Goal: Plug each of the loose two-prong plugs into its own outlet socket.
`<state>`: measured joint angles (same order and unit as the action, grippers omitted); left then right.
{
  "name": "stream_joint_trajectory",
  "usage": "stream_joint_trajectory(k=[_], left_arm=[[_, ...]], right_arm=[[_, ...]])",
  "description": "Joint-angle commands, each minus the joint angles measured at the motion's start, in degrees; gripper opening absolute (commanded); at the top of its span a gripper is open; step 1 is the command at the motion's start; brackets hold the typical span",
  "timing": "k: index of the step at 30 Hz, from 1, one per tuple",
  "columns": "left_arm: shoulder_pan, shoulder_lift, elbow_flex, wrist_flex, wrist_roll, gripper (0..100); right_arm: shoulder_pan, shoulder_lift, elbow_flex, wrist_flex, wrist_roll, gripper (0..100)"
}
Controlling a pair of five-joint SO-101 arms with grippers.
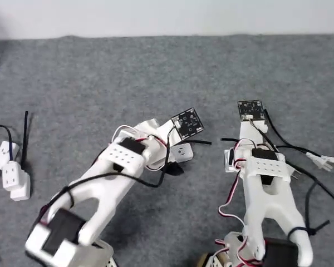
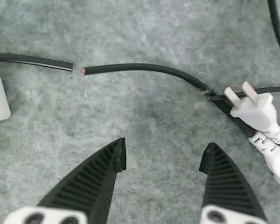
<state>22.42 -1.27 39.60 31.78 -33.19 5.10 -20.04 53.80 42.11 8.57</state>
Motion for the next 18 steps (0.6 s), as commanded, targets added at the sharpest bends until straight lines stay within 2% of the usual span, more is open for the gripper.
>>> stream_joint_trajectory(k=[1, 5, 10, 18], left_arm=[[-0.53, 7.21, -5.85, -2.29, 0.35, 43], [-0.62, 10.29, -9.45, -2.37, 0.26, 43], [0.18, 8.00, -10.42, -2.20, 0.26, 43], [-1.14, -0.44, -9.89, 4.75, -1.32, 43]], right_arm=[[-0.92, -1.71, -0.09, -0.75, -0.62, 24.8], [-0.92, -1.71, 0.26, -0.75, -0.62, 24.8], [-0.92, -1.71, 0.44, -0.75, -0.62, 24.8], [-1.01, -1.80, 0.44, -0.75, -0.62, 24.8]])
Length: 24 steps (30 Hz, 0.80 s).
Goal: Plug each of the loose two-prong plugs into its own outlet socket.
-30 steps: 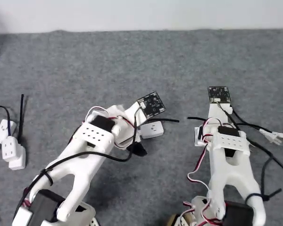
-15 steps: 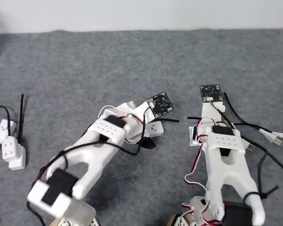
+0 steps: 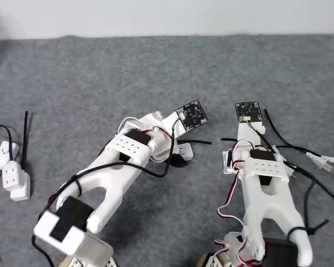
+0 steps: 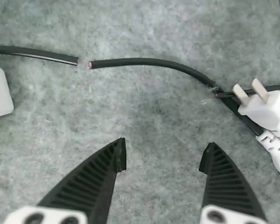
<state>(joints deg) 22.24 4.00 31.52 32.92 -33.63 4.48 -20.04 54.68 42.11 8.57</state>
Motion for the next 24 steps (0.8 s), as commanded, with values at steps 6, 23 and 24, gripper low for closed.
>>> stream_joint_trajectory(k=[6, 23, 24], left_arm=[[-6.33, -9.49, -1.63, 11.52, -6.15, 43], [-25.85, -19.25, -1.10, 22.68, -7.38, 43], [-25.76, -18.99, -0.84, 22.24, -7.38, 44]], right_arm=[[-0.40, -1.80, -0.44, -0.75, -0.53, 24.8], [-2.42, -1.71, -0.35, -0.75, 0.00, 24.8], [-2.33, -1.71, -0.35, -0.75, 0.00, 24.8]])
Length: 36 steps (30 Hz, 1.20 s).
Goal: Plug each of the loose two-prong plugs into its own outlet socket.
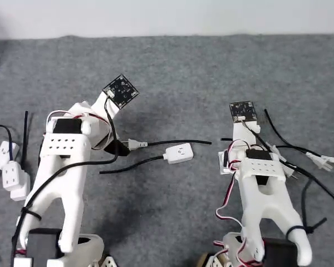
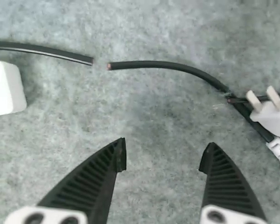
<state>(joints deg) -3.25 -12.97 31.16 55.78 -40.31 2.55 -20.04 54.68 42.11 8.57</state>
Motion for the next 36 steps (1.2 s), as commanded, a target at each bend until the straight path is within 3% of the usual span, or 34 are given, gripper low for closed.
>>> stream_joint_trajectory(k=[1, 4, 7, 14, 22, 28, 36], left_arm=[[0.00, -1.76, -0.40, -1.14, -0.44, 44], [1.41, -0.09, -0.31, -1.76, 2.46, 44], [7.03, 1.76, -0.22, -3.52, 7.47, 44], [22.51, 11.96, 1.27, -14.15, 10.29, 44], [20.66, 30.24, -14.46, -13.89, 11.43, 43], [22.07, 32.70, -15.87, -13.89, 10.99, 43], [25.49, 32.70, -16.04, -3.16, 0.97, 39]], right_arm=[[-0.31, -1.71, -0.35, -0.75, 0.00, 24.8], [-0.48, -1.71, -0.35, -0.75, 0.00, 24.8], [-0.48, -1.71, -0.35, -0.75, 0.00, 24.8], [-0.13, -1.71, -0.26, -0.75, 0.09, 24.8], [-0.04, -2.15, 0.26, 1.19, 3.43, 24.8], [-0.04, -2.24, 0.26, 1.27, 3.43, 24.8], [-0.04, -2.24, 0.09, 0.75, 3.52, 24.8]])
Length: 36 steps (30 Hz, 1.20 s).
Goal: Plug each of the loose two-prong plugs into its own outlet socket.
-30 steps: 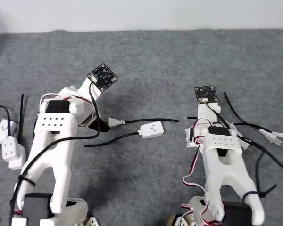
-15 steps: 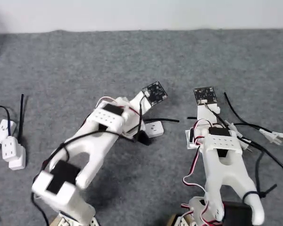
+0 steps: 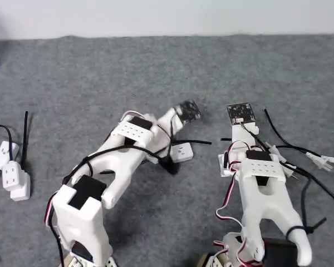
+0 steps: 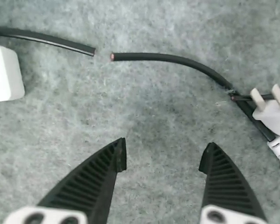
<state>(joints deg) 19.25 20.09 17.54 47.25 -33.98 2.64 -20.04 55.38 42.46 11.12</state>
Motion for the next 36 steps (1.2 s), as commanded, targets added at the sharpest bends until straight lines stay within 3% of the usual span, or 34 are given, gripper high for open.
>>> stream_joint_trajectory(k=[1, 5, 15, 21, 29, 36], left_arm=[[3.87, -0.35, -2.42, 6.51, -6.95, 36], [6.51, -0.35, -2.42, 8.26, -9.67, 27], [5.71, -0.35, -4.09, 8.44, -10.90, 26], [6.77, -0.88, -4.35, 15.30, -16.09, 18], [6.24, -0.88, -3.91, 18.02, -18.99, 8], [4.66, -0.97, -4.00, 29.71, -26.20, 6]], right_arm=[[-0.13, -2.15, -0.70, 0.40, 0.97, 24.8], [-0.13, -2.07, -0.70, 0.40, 1.05, 24.8], [1.63, -2.15, -0.79, -0.48, 1.05, 24.8], [1.71, -1.80, -0.62, -1.98, 1.05, 24.8], [1.71, -1.80, -0.62, -1.98, 1.14, 24.8], [1.80, -1.80, -0.53, -1.98, 1.14, 24.8]])
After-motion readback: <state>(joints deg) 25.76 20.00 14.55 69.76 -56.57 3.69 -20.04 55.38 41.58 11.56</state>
